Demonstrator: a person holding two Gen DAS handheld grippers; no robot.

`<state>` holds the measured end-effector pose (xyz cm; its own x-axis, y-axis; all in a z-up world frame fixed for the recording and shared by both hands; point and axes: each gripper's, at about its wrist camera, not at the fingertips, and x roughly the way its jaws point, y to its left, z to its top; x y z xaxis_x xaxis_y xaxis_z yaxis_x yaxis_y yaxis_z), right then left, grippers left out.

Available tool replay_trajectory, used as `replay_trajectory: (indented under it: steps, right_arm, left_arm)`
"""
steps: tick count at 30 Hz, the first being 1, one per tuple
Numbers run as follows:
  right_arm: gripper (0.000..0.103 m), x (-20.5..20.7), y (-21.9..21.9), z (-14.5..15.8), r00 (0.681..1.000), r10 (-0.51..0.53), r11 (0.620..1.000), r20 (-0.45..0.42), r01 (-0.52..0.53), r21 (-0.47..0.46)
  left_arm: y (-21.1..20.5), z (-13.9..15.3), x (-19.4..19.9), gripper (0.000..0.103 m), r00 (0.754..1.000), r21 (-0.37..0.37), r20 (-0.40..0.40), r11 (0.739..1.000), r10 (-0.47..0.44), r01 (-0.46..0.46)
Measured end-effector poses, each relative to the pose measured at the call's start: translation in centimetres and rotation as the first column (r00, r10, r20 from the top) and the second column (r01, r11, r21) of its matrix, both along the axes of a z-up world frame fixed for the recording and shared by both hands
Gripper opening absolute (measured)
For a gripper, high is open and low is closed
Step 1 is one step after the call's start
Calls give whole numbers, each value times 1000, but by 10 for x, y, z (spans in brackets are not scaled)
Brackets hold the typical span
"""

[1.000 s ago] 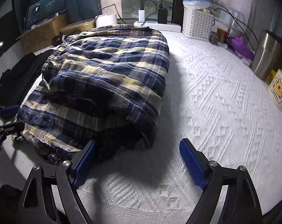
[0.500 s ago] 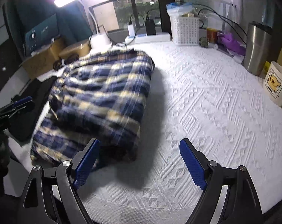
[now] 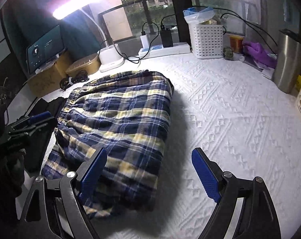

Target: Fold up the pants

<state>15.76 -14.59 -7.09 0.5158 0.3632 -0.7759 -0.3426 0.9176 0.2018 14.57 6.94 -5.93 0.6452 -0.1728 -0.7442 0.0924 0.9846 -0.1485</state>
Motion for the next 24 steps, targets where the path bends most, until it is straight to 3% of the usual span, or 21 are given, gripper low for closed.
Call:
replay_trajectory:
  steps: [7,8,9,12,16,17,20,24]
  right_arm:
    - [85,12,13,-18,999,38,999,-32,-38,5]
    - [62,13,15,-21,998,55,998,-37,-55,10]
    - [53,14,19,-28,995,81,997,-63,-80,16]
    - [51,13,23,-34,994,81,997,-74,-80,17]
    - [50,12,22,-35,994,86,996,-73,-83,33]
    - [44,12,22,-35,994,88,996,-72,-85,38]
    - [37,10,18,-37,994,88,996,-69,-86,32]
    - [35,7,16,-40,994,83,997,-73,-82,17]
  left_arm:
    - [0,-16,4,65,999,31,-49,1000,0,2]
    - [0,-19,5,65,998,39,-60,999,2,0]
    - [1,-21,5,65,997,40,-71,999,7,-4]
    - [6,-25,5,63,996,16,-86,1000,11,-10]
    - [4,-24,2,39,997,-20,-81,1000,-19,18]
    - [2,-24,2,35,996,-16,-81,1000,-23,22]
    - [1,-22,-2,29,996,-20,-80,999,-40,38]
    - [4,-24,-4,29,995,-32,-91,999,-38,35]
